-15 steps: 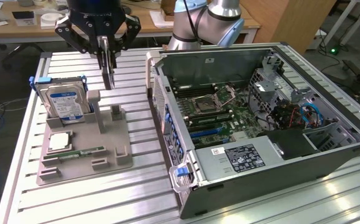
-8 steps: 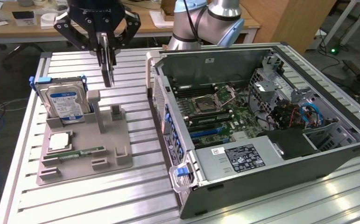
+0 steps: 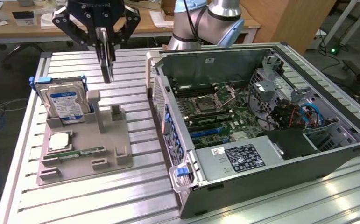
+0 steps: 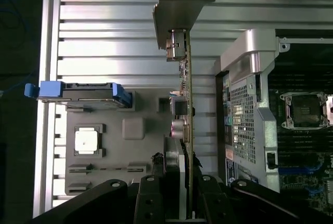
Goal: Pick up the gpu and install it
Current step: 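Pick up the gpu and move the gpu toward the slot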
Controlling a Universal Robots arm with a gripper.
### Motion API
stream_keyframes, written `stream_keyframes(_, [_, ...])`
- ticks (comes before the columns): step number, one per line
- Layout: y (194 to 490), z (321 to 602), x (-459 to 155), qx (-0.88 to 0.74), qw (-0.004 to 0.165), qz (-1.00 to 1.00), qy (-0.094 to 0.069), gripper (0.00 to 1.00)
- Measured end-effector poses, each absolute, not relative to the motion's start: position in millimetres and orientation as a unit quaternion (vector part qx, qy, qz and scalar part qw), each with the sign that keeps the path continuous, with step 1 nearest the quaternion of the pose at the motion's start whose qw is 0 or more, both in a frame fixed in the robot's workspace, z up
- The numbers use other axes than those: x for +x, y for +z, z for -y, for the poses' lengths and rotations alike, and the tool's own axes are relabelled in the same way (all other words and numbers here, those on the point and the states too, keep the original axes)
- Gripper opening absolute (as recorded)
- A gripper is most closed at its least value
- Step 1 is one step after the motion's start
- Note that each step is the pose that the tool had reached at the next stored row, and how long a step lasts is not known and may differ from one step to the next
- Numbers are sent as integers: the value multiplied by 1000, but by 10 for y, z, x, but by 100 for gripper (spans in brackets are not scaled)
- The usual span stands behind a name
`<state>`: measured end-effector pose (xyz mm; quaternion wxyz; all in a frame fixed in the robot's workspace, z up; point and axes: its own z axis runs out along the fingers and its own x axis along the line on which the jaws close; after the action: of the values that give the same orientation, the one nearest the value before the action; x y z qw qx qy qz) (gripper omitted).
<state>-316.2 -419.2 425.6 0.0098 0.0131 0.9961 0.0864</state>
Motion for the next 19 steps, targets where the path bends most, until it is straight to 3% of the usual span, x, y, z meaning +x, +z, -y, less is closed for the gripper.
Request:
stream_keyframes(17, [4431, 4193, -3161, 13, 10, -996, 93, 28])
stream_keyframes(19, [4431, 4193, -3162, 13, 10, -996, 84, 28])
